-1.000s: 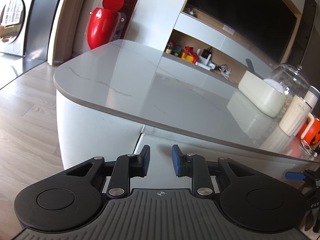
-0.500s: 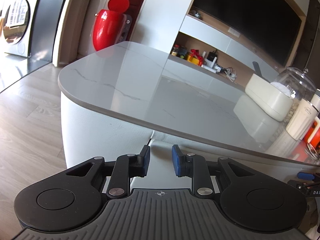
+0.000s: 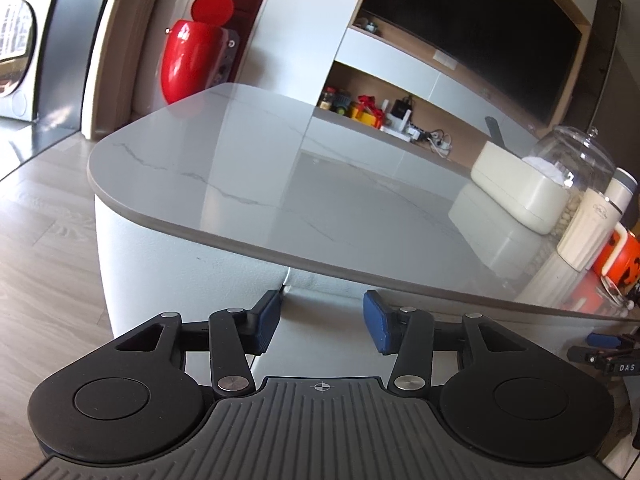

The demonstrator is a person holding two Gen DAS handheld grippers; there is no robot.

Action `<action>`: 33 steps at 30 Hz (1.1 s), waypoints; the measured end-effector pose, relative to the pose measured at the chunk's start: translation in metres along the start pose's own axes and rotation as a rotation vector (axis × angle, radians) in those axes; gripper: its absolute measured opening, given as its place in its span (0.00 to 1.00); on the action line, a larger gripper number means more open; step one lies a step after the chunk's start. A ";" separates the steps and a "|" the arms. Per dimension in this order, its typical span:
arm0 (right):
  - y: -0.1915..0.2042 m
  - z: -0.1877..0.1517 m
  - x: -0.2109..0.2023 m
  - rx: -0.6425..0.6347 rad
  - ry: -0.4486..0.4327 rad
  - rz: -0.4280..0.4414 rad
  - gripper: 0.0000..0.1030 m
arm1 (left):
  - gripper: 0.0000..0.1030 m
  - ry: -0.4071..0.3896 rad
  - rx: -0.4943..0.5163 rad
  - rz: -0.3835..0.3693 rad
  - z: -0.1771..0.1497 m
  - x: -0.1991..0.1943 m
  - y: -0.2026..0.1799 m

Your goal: Organize objects

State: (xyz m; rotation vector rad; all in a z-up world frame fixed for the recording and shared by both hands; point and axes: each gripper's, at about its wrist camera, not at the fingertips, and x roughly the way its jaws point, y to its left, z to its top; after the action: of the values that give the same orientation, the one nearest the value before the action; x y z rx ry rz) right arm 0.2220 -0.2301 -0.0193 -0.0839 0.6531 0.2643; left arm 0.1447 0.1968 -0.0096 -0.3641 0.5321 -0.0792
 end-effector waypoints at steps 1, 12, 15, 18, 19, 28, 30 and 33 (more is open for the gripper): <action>0.000 0.000 -0.001 0.002 0.000 0.002 1.00 | 0.50 0.000 -0.022 -0.007 0.001 0.000 0.002; 0.003 -0.001 0.000 -0.017 0.001 -0.004 1.00 | 0.85 0.036 0.016 -0.076 0.006 0.010 -0.009; 0.003 -0.001 0.002 -0.006 0.014 -0.007 1.00 | 0.83 0.039 0.031 -0.061 0.005 0.009 -0.011; 0.001 -0.001 0.003 0.013 0.009 -0.004 1.00 | 0.83 0.041 0.050 -0.048 0.005 0.009 -0.014; 0.000 -0.001 0.003 0.017 0.005 -0.001 1.00 | 0.83 0.042 0.053 -0.047 0.004 0.009 -0.015; 0.002 -0.004 0.002 0.001 0.006 -0.012 1.00 | 0.83 0.043 0.062 -0.076 0.004 0.008 -0.010; 0.002 -0.004 0.002 0.005 0.005 -0.009 1.00 | 0.83 0.044 0.066 -0.079 0.003 0.007 -0.009; 0.001 -0.004 0.001 0.008 0.005 -0.007 1.00 | 0.83 0.045 0.069 -0.079 0.003 0.007 -0.010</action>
State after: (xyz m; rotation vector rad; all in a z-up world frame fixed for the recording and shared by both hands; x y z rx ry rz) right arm 0.2202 -0.2291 -0.0235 -0.0793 0.6583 0.2547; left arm 0.1525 0.1879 -0.0066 -0.3168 0.5578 -0.1816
